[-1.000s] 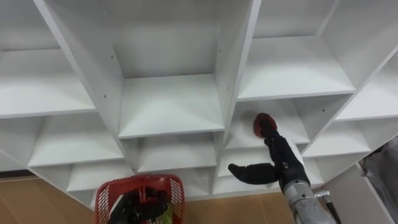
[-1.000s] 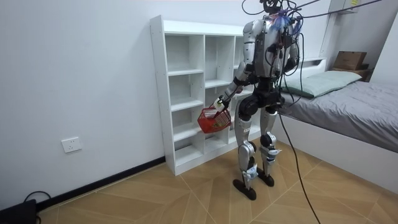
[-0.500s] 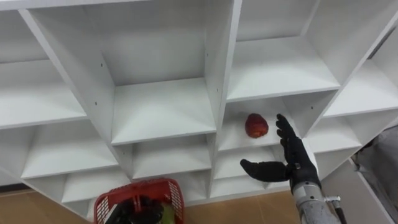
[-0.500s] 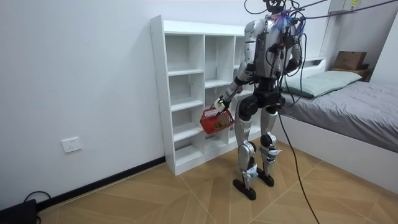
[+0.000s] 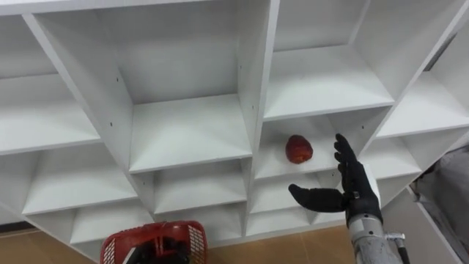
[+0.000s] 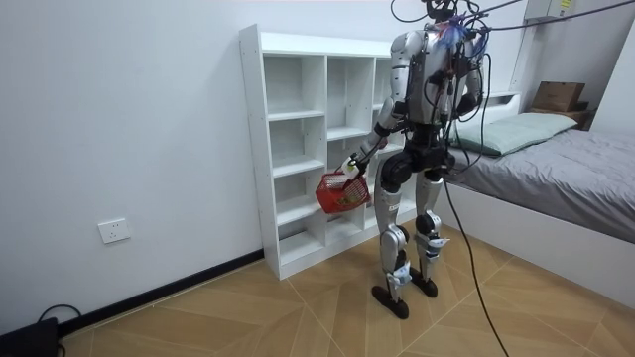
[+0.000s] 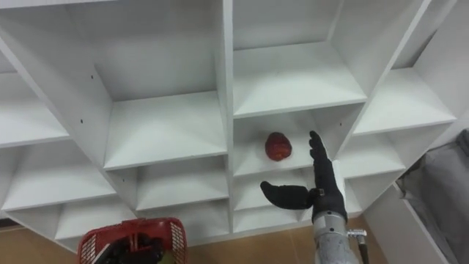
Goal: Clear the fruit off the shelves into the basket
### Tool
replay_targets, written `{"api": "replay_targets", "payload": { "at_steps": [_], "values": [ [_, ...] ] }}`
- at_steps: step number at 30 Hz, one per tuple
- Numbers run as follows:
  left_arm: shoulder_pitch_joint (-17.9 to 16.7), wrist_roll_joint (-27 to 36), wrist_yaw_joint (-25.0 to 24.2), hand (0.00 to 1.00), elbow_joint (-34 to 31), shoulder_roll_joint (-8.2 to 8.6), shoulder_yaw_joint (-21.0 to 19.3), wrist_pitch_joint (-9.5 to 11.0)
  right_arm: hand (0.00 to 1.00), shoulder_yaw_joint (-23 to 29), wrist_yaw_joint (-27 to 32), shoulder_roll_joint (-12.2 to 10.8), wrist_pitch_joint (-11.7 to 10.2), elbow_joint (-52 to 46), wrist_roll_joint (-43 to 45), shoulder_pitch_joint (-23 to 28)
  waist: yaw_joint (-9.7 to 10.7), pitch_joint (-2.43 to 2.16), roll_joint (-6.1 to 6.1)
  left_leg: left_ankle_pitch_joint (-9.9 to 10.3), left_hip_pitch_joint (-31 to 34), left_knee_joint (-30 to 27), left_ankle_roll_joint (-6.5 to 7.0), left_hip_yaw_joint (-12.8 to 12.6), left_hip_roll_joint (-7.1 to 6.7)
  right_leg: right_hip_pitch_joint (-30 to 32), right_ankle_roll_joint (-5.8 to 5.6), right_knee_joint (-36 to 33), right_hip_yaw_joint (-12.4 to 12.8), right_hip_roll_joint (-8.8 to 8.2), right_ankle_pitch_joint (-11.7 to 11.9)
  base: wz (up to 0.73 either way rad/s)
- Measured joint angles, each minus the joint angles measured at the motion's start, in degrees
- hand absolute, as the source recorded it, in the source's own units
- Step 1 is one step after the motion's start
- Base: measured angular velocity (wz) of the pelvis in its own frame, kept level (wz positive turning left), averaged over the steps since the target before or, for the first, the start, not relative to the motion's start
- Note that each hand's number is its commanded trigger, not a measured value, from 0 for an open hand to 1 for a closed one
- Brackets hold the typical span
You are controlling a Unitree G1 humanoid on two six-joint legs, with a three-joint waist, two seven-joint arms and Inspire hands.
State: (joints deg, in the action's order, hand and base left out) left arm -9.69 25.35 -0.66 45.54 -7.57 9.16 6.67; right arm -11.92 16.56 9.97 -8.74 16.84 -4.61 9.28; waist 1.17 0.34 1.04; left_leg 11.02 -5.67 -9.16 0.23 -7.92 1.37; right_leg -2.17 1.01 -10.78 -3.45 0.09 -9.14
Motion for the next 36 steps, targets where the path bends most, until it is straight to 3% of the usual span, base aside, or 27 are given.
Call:
{"api": "replay_targets", "payload": {
  "at_steps": [9,15,22,25,29,36],
  "values": [
    [-0.5,-0.1,-0.3,1.0,-0.1,-0.09,0.0,0.0,0.0,0.9,1.1,0.2,0.0,0.0,0.2,0.0,-0.3,0.22,0.83,0.0,0.0,-0.1,0.0,0.3,-0.01,-0.7,0.01,0.2,-1.3,-0.33,0.0,0.03],
    [-1.0,0.3,-1.5,1.0,-0.1,-0.36,0.0,-0.1,0.0,1.1,1.3,2.5,0.0,1.8,0.5,-0.5,-1.5,0.27,0.96,0.0,0.0,-0.5,0.0,0.9,-0.05,-0.6,0.03,0.0,-1.5,-0.4,0.0,0.02],
    [-1.1,-0.2,-2.9,1.0,-0.3,-2.22,-0.2,-0.4,0.0,3.0,3.5,3.7,0.0,8.2,1.1,-5.7,-1.9,0.28,1.05,0.0,4.1,-3.6,0.01,3.4,-0.32,1.9,0.42,-2.7,-4.2,-1.2,-0.7,0.18],
    [-1.1,-0.3,-3.6,1.0,-0.3,-2.44,-1.1,-0.4,0.0,4.2,3.5,4.1,-0.1,13.4,1.0,-10.0,-2.1,0.49,1.31,0.0,5.8,-4.7,-0.01,4.0,-0.33,3.5,0.65,-4.2,-4.8,-1.83,-1.3,0.16],
    [-1.1,-0.1,-4.2,1.0,-0.2,-2.65,-1.7,-0.3,0.0,4.5,3.8,6.1,-0.3,14.7,0.9,-11.5,-3.1,0.7,1.73,0.1,7.3,-6.6,-0.15,5.3,-0.59,4.9,0.69,-6.1,-5.3,-2.18,-2.2,0.19],
    [-1.4,-0.5,-5.1,1.0,-0.2,-2.74,-2.3,-0.4,0.0,6.4,3.9,6.5,-1.3,18.1,2.6,-14.1,-4.7,0.56,1.92,1.2,12.9,-11.9,-0.59,6.8,-0.06,8.3,1.51,-9.2,-7.7,-2.37,-2.8,0.11]
  ]
}}
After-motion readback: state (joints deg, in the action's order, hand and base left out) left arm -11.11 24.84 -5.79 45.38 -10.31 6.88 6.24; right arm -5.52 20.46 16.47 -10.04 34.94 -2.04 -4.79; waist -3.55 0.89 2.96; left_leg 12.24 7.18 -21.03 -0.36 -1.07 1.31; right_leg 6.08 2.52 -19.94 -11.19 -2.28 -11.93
